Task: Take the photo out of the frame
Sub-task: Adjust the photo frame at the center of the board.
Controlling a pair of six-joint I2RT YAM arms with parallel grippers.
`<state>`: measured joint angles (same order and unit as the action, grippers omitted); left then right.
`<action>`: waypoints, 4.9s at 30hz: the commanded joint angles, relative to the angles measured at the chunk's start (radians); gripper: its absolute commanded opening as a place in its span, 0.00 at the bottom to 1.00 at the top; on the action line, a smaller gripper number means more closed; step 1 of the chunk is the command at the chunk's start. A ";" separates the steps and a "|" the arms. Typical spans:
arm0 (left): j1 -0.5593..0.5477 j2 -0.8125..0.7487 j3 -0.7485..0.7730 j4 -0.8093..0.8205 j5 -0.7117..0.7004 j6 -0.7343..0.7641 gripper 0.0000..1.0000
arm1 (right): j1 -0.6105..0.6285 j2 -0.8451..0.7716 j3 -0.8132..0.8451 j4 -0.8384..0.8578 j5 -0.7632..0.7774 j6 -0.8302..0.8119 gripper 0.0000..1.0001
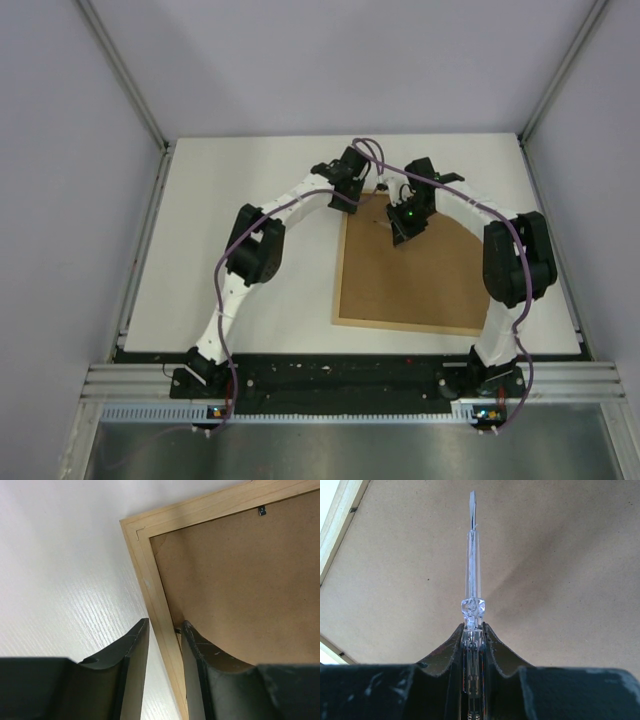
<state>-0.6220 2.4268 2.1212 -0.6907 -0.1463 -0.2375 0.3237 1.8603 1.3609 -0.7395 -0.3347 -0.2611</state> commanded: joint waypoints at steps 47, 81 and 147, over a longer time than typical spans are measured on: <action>0.050 -0.093 -0.147 -0.075 -0.001 -0.264 0.09 | -0.103 -0.009 0.026 0.065 0.145 0.031 0.00; 0.105 0.089 0.168 0.151 0.509 0.676 0.87 | -0.132 -0.383 -0.075 0.048 0.034 -0.021 0.00; 0.120 0.152 0.191 -0.170 0.191 0.853 0.33 | -0.137 -0.458 -0.069 0.048 -0.041 0.010 0.00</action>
<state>-0.5278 2.5313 2.3047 -0.7311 0.1730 0.6312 0.1993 1.4536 1.2758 -0.7177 -0.3473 -0.2596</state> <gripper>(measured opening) 0.321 0.149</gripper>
